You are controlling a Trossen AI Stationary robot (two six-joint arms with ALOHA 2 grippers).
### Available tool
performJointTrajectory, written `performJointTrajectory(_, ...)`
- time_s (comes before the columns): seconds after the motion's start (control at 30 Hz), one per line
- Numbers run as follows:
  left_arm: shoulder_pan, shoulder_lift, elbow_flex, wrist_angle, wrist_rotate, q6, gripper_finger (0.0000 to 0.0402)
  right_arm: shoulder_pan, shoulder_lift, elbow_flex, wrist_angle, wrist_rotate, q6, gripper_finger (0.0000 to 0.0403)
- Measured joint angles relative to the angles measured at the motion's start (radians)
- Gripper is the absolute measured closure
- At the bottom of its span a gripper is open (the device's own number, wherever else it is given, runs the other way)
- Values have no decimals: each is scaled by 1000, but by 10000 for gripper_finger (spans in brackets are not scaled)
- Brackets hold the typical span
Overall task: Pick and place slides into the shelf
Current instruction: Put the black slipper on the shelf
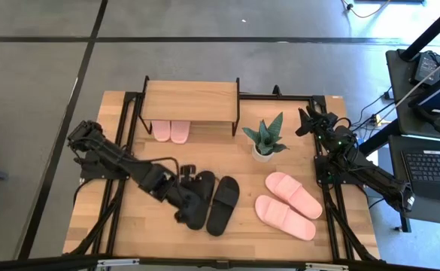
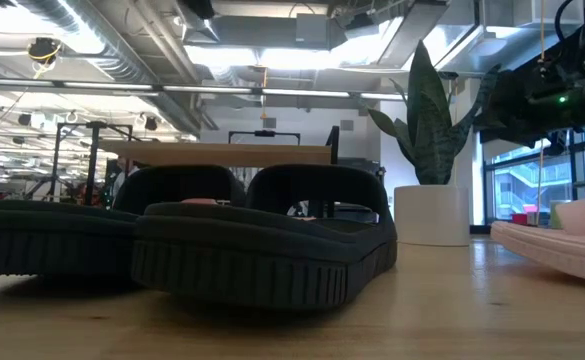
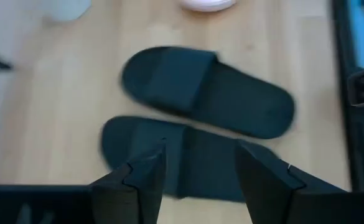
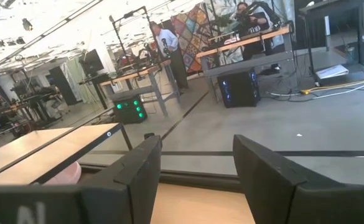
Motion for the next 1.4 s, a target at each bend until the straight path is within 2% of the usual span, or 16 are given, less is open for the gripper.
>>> performJointTrajectory(0.3,-12,0,-118,187,-22,-47,225,0,0,0,0,0,-95,203)
performJointTrajectory(0.53,-11,0,-125,192,-19,-84,225,0,0,0,1,0,-141,203)
performJointTrajectory(0.73,15,12,-125,150,-42,-9,225,0,0,0,1,0,-157,203)
performJointTrajectory(0.93,23,102,-125,110,-135,66,225,0,0,0,1,0,-158,203)
performJointTrajectory(1.07,13,190,-125,110,-156,115,225,0,0,0,2,0,-153,203)
performJointTrajectory(1.27,11,247,-125,141,-115,100,225,0,0,0,2,0,-151,203)
performJointTrajectory(1.4,12,248,-125,117,-217,13,225,0,0,0,2,0,-130,203)
